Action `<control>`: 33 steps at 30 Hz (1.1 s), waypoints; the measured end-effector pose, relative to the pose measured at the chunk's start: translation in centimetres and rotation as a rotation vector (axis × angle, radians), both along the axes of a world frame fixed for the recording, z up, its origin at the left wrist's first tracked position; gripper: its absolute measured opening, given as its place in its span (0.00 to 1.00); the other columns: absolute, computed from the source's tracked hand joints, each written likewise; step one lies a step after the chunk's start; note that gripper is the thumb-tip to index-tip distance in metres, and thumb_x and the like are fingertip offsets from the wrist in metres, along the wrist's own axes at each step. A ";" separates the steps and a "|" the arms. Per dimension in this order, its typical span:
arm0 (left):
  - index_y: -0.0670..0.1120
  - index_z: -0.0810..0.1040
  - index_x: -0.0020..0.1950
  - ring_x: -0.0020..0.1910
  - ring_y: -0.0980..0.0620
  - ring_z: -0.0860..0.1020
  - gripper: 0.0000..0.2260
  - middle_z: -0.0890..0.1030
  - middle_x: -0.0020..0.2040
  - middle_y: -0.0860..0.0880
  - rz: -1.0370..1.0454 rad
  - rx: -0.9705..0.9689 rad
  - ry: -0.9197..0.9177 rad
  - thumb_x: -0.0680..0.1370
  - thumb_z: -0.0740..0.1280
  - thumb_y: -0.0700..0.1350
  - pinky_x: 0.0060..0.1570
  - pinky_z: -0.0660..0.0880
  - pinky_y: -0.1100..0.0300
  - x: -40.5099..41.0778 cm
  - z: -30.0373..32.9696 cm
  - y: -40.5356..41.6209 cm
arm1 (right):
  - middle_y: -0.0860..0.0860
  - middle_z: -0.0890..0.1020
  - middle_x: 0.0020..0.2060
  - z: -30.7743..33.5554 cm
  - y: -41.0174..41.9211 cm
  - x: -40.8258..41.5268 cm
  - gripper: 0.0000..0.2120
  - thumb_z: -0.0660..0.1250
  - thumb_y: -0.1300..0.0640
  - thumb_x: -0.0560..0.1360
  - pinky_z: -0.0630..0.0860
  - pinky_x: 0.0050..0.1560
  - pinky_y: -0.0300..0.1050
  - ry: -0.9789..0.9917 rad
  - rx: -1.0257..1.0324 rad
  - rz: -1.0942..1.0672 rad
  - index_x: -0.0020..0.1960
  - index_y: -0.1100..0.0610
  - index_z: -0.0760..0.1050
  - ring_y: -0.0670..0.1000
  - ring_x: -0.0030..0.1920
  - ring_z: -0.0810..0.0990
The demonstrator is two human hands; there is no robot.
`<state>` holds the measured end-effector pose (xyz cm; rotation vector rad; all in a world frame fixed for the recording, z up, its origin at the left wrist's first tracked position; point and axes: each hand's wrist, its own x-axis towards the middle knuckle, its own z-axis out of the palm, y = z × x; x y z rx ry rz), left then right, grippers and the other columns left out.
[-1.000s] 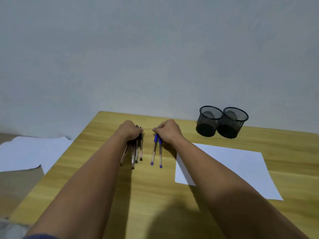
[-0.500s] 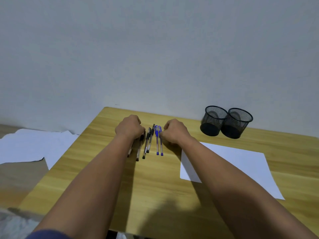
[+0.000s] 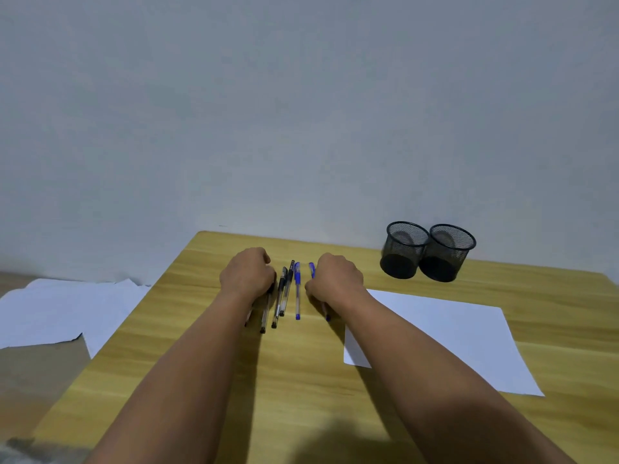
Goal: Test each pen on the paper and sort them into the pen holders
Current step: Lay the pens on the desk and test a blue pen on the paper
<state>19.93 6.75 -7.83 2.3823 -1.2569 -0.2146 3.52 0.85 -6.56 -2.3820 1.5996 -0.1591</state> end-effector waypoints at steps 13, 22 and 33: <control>0.55 0.79 0.68 0.64 0.52 0.78 0.17 0.82 0.63 0.56 -0.436 -0.229 -0.027 0.79 0.70 0.50 0.59 0.76 0.53 -7.8 6.5 0.9 | 0.56 0.85 0.41 7.6 0.0 -11.5 0.06 0.74 0.61 0.79 0.80 0.36 0.41 -0.848 0.553 -0.045 0.52 0.64 0.84 0.49 0.34 0.82; 0.52 0.86 0.54 0.37 0.59 0.78 0.09 0.86 0.43 0.55 -0.574 -0.265 0.038 0.82 0.67 0.52 0.37 0.71 0.59 -15.5 9.8 3.0 | 0.52 0.85 0.39 10.3 2.6 -21.2 0.05 0.71 0.57 0.81 0.80 0.36 0.38 -1.304 0.694 -0.220 0.49 0.59 0.82 0.47 0.33 0.78; 0.44 0.73 0.45 0.42 0.42 0.78 0.17 0.82 0.40 0.44 -0.708 -0.228 0.162 0.86 0.55 0.53 0.45 0.74 0.46 -22.9 9.2 4.1 | 0.48 0.72 0.27 8.7 3.7 -21.4 0.15 0.64 0.50 0.85 0.64 0.26 0.38 -1.340 0.459 -0.401 0.43 0.55 0.77 0.48 0.26 0.66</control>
